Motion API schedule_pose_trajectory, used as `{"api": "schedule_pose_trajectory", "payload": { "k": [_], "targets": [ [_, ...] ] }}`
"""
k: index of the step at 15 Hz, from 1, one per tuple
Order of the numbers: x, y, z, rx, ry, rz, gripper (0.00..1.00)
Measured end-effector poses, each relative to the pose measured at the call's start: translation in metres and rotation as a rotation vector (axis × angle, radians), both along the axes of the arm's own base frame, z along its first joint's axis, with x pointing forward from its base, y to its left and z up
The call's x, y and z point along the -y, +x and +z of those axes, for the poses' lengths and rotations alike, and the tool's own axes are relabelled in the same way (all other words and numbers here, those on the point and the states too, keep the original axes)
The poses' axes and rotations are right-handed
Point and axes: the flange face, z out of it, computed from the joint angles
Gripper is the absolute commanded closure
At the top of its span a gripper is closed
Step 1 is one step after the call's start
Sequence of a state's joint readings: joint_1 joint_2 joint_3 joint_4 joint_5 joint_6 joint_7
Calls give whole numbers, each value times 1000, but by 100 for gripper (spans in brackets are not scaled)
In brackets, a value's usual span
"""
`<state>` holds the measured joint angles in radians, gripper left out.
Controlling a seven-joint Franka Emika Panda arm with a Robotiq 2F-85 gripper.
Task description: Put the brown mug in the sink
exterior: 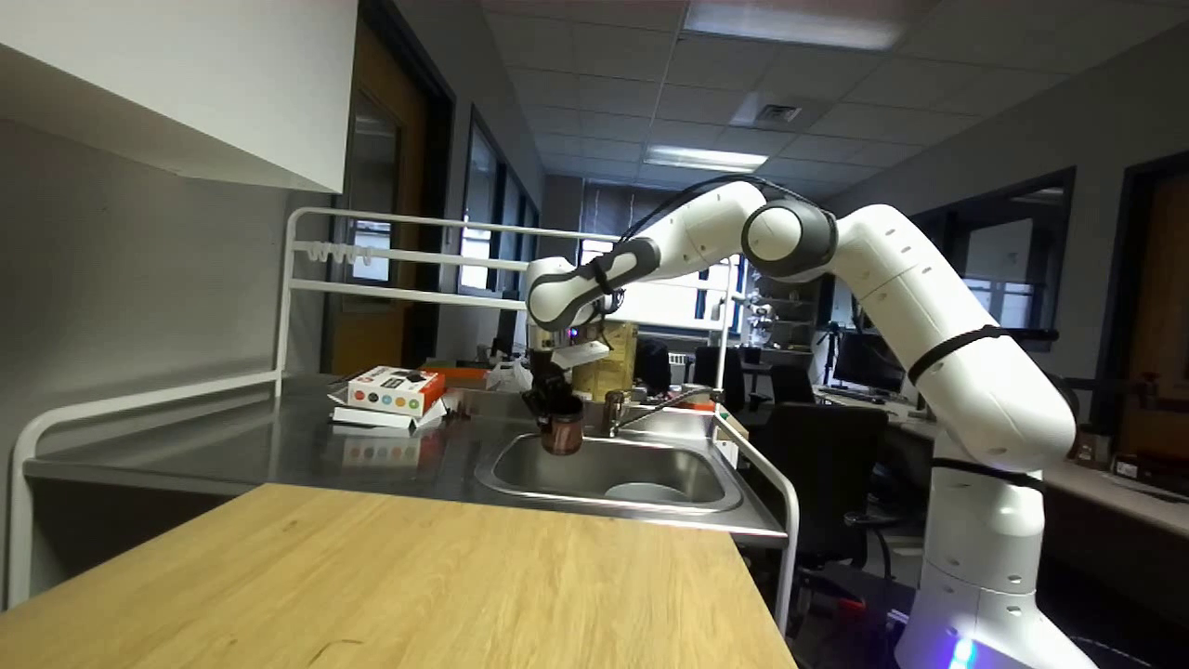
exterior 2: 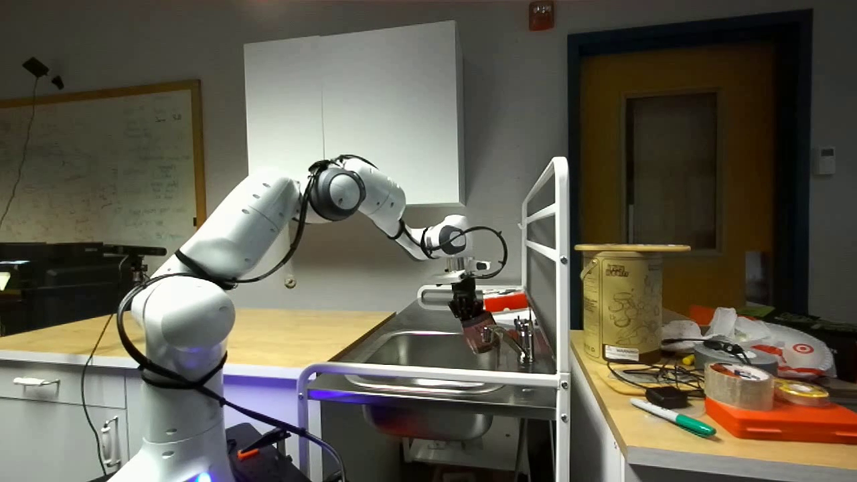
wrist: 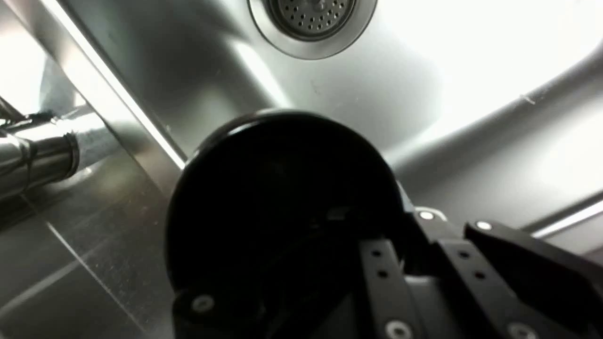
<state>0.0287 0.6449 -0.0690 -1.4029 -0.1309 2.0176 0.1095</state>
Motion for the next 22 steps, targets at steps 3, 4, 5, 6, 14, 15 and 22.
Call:
{"api": "schedule_pose_trajectory", "payload": {
  "k": [3,4,5,6,14,15,22],
  "targets": [
    [-16,-19,-17,-47,-4,-7,94],
    [-21,-25,-24,-64,-4,-7,95],
    [-25,-31,-30,-78,-4,-7,94],
    [-29,-35,-35,-90,-3,-3,94],
    [-42,-47,-50,-128,142,11,94],
    [-42,-47,-52,-131,166,19,94],
    [-37,-49,-91,-184,229,59,94]
  ]
}}
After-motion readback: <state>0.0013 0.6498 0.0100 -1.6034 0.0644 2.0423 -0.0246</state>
